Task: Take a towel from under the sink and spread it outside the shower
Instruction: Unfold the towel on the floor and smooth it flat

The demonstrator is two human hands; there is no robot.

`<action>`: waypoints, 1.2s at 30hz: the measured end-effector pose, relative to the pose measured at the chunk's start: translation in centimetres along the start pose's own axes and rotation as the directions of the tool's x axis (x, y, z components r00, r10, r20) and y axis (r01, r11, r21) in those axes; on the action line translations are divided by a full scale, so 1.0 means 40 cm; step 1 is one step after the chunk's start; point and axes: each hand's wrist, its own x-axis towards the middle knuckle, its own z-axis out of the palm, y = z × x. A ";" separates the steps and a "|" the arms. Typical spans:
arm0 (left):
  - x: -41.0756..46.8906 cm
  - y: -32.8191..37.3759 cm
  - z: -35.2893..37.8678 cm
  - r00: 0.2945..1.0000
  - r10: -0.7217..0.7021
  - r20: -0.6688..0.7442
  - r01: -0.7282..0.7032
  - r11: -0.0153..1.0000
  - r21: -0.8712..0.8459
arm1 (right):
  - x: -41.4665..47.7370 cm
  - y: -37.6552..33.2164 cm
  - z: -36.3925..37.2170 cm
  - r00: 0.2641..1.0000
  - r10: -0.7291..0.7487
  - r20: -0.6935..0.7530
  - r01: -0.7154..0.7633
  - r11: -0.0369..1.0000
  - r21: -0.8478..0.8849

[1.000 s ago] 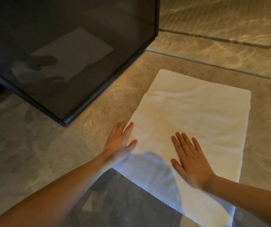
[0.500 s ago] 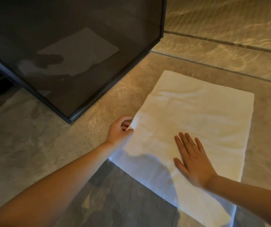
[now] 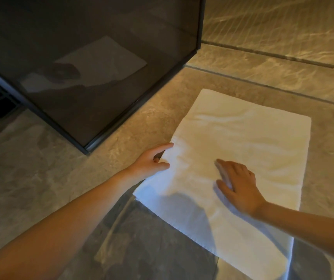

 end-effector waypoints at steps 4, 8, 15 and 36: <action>0.004 0.021 0.016 0.999 0.040 0.037 -0.040 0.999 -0.003 | 0.153 -0.068 -0.085 0.994 0.044 -0.104 0.000 0.919 0.393; 0.005 0.054 0.037 0.993 0.085 0.077 -0.083 0.996 -0.035 | 0.287 -0.124 -0.151 0.999 0.022 0.040 -0.037 0.903 0.428; 0.001 0.089 0.071 0.975 0.166 0.149 -0.168 0.986 0.002 | 0.385 -0.169 -0.154 0.967 0.000 0.253 -0.078 0.951 0.299; -0.007 0.200 0.165 0.930 0.081 0.359 0.012 0.969 -0.247 | 0.278 -0.010 -0.324 0.973 0.142 0.181 -0.224 0.756 0.615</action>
